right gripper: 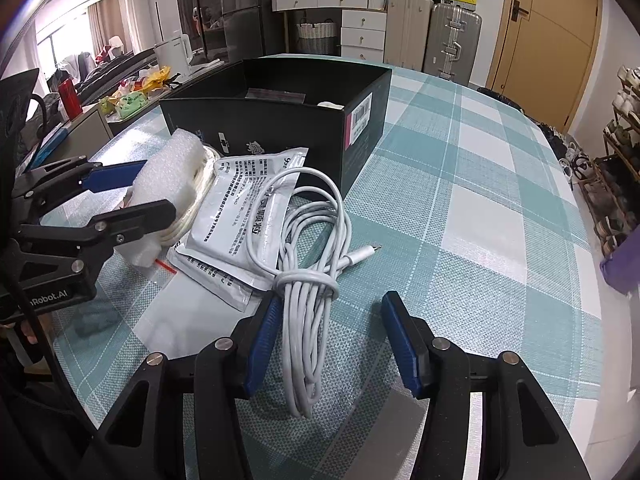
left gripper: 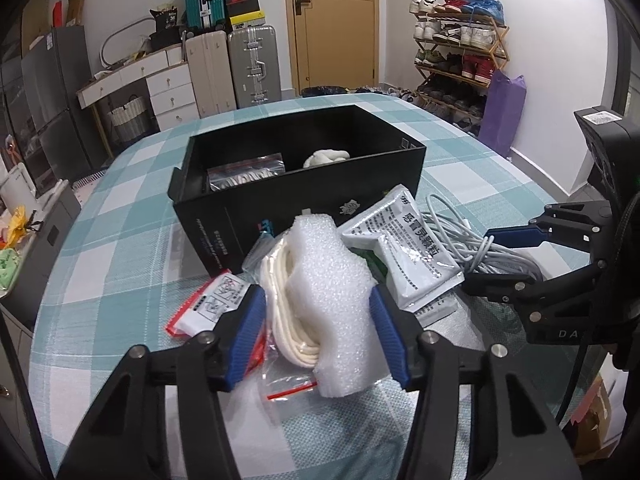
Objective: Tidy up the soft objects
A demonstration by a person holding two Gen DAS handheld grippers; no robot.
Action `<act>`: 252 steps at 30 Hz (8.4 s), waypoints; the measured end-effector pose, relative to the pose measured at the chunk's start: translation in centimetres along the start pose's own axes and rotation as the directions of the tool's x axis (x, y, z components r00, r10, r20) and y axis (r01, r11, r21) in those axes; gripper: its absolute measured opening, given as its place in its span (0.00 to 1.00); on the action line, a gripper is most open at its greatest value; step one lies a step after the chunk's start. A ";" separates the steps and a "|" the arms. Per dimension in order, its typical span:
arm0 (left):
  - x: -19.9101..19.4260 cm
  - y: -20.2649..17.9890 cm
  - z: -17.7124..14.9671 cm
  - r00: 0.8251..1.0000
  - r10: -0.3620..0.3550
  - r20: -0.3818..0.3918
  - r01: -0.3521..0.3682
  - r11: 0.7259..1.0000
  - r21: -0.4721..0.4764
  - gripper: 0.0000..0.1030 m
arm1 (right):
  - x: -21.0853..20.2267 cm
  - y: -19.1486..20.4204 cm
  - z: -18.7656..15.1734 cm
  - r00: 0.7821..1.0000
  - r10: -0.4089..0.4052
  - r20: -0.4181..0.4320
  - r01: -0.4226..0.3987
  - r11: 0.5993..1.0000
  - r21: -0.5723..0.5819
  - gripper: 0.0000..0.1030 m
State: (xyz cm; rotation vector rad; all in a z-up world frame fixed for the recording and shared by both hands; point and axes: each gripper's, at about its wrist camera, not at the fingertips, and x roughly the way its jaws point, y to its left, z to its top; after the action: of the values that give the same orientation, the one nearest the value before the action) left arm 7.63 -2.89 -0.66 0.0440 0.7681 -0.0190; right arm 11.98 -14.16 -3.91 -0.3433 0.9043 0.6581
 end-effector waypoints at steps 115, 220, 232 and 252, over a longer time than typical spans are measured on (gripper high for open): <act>-1.9 3.5 3.4 0.991 -0.040 0.130 0.055 0.992 -0.114 0.28 | 3.8 -7.6 6.5 0.987 -0.163 0.007 0.163 0.975 -0.153 0.71; -0.8 6.3 3.1 0.993 0.006 0.118 0.013 0.986 -0.163 1.00 | -3.5 1.1 7.1 0.972 0.006 0.237 -0.029 0.995 0.096 1.00; -0.6 5.7 1.6 0.993 0.028 0.112 -0.010 0.987 -0.158 1.00 | -1.5 2.1 5.8 0.987 0.030 0.158 -0.044 0.995 0.090 1.00; 1.0 6.4 -0.3 1.000 0.011 0.000 -0.010 0.986 -0.166 1.00 | 2.1 1.2 5.1 0.999 0.035 0.019 -0.037 0.987 0.153 1.00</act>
State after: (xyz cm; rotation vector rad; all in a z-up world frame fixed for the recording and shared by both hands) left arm 8.38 3.56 -1.34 -0.1106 0.7665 0.0552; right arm 15.24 -9.74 -2.66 -0.1837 0.9413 0.6193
